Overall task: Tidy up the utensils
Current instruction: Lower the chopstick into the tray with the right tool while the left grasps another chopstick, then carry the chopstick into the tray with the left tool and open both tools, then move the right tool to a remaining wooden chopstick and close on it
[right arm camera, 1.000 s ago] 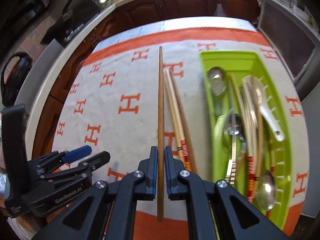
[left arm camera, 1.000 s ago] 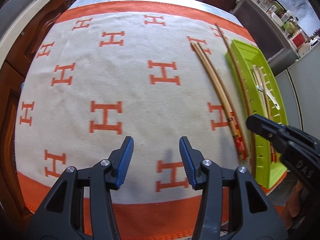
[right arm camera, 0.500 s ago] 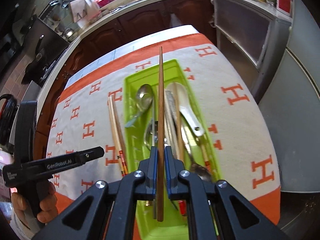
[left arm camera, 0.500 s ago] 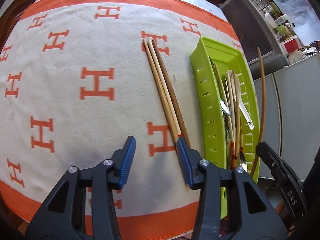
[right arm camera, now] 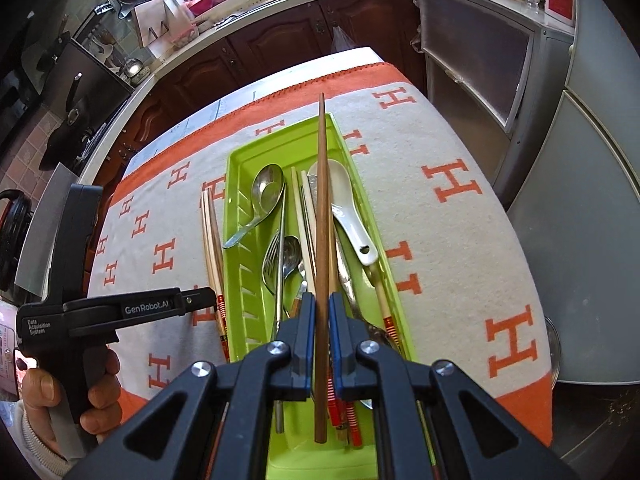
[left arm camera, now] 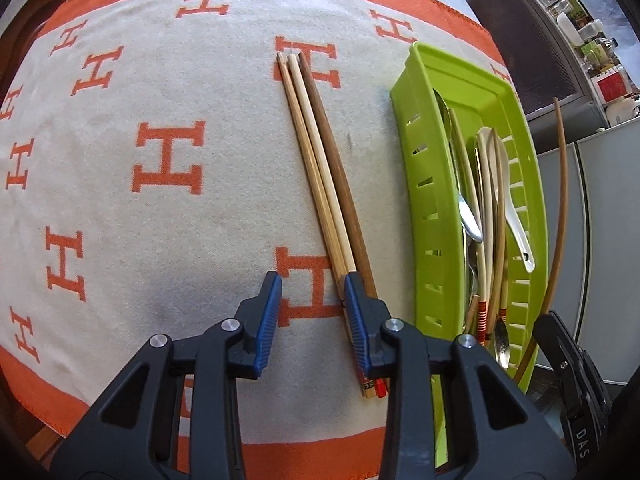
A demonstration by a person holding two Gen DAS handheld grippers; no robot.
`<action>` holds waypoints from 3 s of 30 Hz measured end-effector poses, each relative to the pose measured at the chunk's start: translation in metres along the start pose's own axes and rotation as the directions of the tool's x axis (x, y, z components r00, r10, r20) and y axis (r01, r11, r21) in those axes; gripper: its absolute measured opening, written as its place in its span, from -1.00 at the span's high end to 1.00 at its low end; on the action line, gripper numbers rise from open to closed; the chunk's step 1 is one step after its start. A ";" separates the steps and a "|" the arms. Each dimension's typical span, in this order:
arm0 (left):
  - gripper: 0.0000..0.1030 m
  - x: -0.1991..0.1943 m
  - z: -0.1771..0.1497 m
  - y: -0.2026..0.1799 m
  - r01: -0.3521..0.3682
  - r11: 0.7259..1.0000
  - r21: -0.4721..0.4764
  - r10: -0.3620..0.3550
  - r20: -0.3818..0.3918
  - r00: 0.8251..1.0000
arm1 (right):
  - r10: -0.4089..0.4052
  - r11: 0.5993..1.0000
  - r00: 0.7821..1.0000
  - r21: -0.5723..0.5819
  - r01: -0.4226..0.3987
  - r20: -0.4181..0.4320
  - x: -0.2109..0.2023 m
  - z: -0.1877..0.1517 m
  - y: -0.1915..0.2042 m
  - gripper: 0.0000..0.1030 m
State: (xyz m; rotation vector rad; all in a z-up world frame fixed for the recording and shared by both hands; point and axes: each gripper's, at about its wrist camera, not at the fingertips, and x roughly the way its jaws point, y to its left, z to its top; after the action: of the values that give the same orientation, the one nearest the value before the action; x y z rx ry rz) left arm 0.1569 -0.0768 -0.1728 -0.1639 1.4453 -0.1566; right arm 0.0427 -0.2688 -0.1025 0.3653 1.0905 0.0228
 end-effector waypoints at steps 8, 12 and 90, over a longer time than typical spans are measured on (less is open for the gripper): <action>0.44 0.005 0.003 -0.023 -0.055 0.998 0.029 0.054 0.035 0.998 | -0.013 0.999 1.000 -0.047 0.012 -0.017 0.002 -0.005 0.008 0.87; 0.84 0.003 0.002 -0.026 -0.052 0.998 0.037 0.051 0.046 0.998 | -0.016 0.998 1.000 -0.055 0.015 -0.019 0.001 -0.006 0.008 0.86; 0.43 -0.105 -0.040 0.027 -0.095 0.985 0.144 0.059 0.237 0.970 | 0.064 0.980 0.992 -0.179 -0.083 -0.107 0.005 -0.022 0.073 0.85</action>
State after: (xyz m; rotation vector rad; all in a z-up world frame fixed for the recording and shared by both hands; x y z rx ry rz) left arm 0.1045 -0.0296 -0.0808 0.0019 1.1986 -0.1785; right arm 0.0374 -0.1935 -0.0939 0.2405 1.1637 0.2079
